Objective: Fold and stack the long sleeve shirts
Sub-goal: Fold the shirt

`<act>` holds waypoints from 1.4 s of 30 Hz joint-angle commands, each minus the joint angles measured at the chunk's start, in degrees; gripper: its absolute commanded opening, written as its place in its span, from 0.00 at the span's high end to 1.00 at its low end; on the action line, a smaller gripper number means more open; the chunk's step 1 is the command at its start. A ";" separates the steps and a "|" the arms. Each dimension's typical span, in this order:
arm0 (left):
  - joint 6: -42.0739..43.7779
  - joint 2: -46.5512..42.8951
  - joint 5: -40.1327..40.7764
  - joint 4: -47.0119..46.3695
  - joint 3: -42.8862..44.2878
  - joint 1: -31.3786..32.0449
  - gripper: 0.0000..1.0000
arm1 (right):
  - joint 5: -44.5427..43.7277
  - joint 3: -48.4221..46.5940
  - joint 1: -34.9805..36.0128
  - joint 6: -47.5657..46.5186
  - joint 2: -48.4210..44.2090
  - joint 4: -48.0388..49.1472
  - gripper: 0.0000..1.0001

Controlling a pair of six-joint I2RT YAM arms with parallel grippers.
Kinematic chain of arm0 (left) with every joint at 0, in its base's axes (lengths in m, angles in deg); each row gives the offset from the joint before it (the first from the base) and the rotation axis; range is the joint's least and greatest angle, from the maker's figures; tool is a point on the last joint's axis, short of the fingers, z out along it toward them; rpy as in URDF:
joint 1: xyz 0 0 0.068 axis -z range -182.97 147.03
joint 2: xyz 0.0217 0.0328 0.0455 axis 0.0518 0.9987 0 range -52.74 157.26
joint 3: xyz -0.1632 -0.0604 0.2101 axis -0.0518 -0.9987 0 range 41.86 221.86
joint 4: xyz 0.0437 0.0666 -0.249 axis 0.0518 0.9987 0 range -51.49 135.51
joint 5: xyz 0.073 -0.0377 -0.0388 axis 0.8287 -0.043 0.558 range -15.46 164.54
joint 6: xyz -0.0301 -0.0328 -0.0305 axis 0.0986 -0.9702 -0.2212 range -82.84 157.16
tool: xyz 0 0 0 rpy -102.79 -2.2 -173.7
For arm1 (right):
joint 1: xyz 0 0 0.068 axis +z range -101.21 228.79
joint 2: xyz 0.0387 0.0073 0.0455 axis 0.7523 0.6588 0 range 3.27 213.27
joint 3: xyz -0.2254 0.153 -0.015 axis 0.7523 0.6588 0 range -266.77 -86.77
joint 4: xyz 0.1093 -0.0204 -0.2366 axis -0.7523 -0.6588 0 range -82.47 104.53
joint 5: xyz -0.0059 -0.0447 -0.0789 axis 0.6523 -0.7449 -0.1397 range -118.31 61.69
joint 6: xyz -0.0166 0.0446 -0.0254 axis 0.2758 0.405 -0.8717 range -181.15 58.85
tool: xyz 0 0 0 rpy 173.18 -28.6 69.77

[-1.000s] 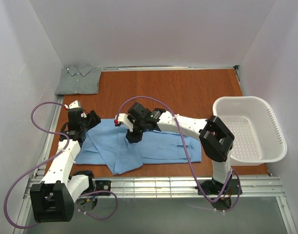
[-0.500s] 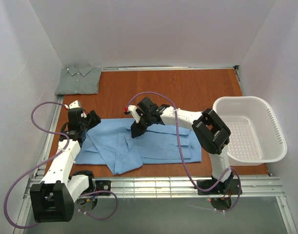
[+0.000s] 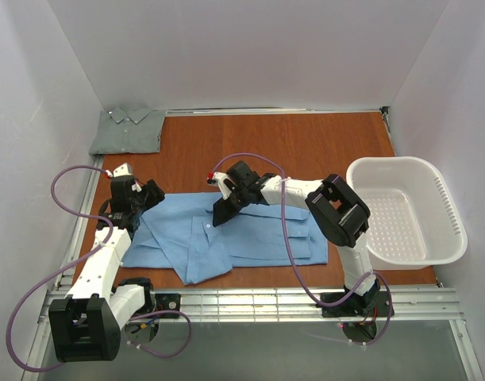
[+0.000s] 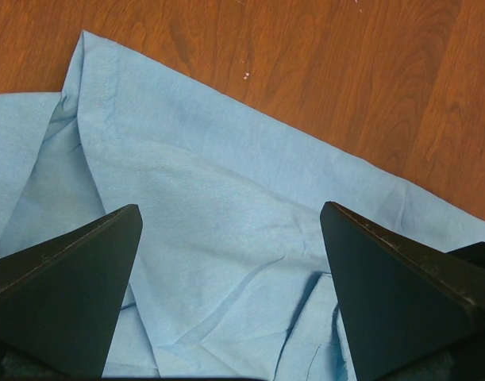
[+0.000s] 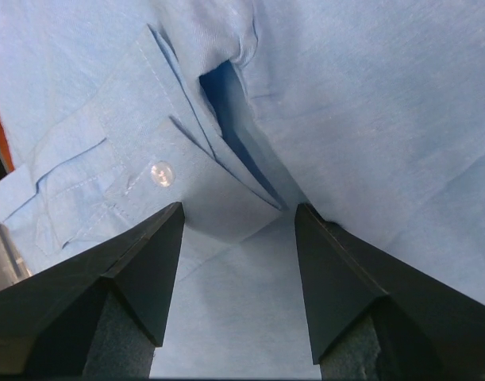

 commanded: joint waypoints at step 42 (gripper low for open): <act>-0.98 -1.28 0.85 4.64 7.42 0.14 0.14 | 11.94 7.37 10.98 -8.14 -32.49 -13.38 0.99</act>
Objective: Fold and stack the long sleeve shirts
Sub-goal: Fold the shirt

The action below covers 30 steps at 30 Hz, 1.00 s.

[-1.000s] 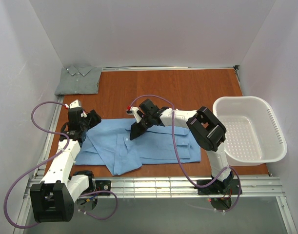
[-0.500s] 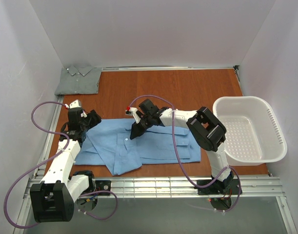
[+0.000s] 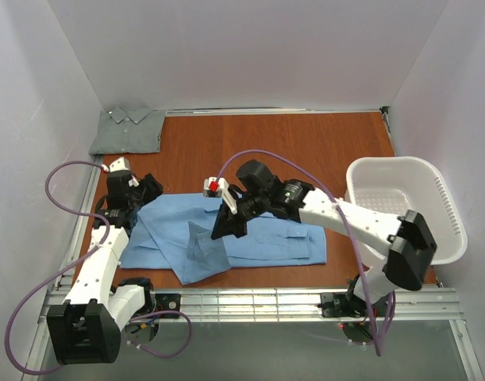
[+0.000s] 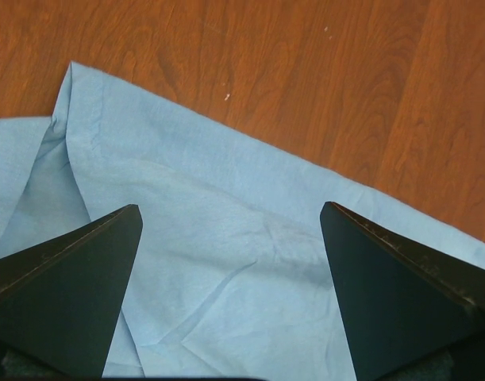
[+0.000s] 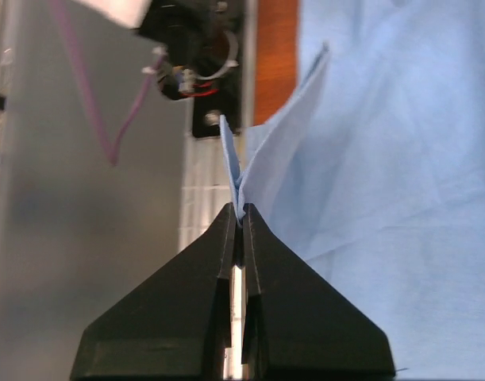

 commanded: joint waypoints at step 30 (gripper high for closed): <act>0.13 9.22 -0.49 6.93 11.60 0.14 0.14 | -16.16 -5.87 23.24 7.13 -6.85 -2.18 0.99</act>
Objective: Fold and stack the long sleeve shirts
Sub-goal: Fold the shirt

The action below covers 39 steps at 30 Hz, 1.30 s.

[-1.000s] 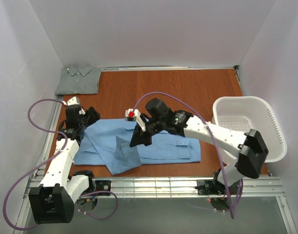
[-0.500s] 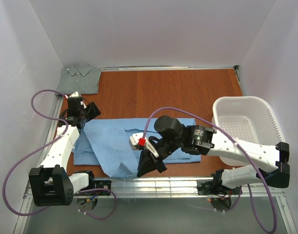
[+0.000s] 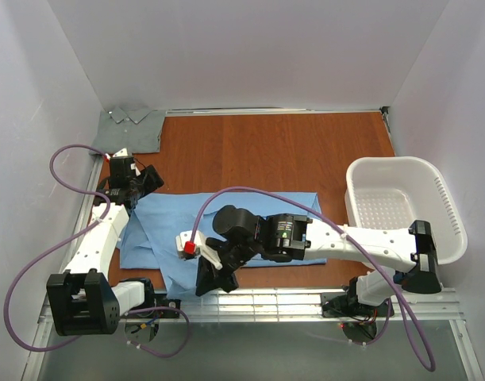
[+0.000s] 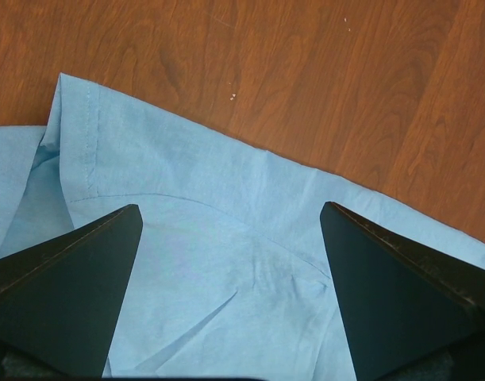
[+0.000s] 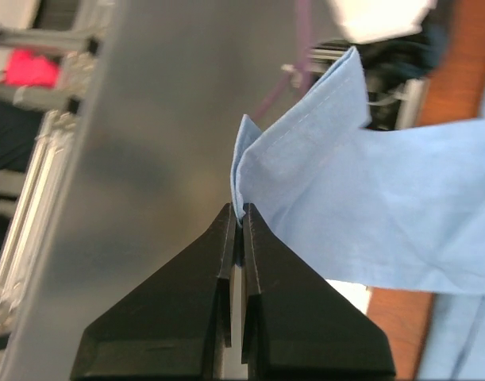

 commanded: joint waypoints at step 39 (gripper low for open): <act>-4.92 34.75 -6.60 -12.77 6.84 -9.88 0.16 | -36.46 38.65 -42.93 31.13 -18.62 22.63 0.99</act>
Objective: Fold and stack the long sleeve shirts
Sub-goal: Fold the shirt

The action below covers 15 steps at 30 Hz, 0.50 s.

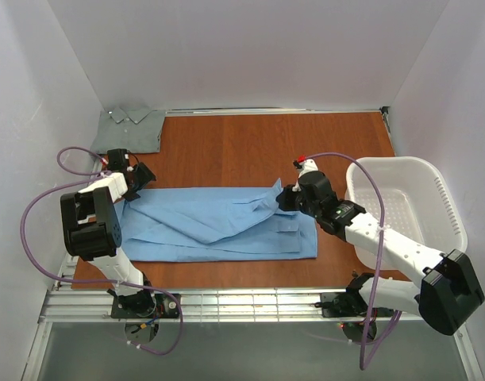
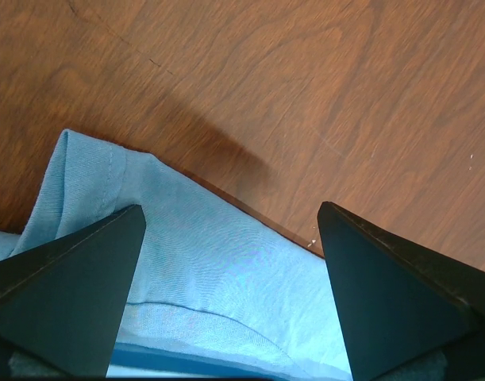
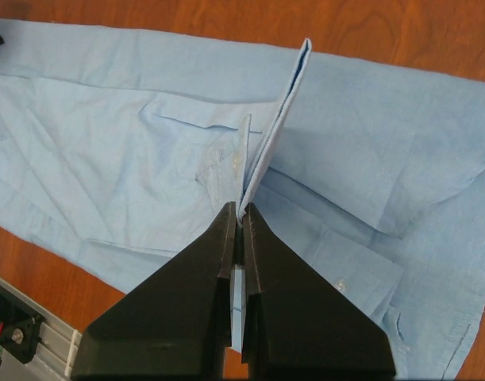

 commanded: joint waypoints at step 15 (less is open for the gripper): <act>1.27 -2.98 -3.87 0.36 -1.14 0.04 0.13 | -6.84 8.51 -1.18 2.83 3.77 5.90 0.73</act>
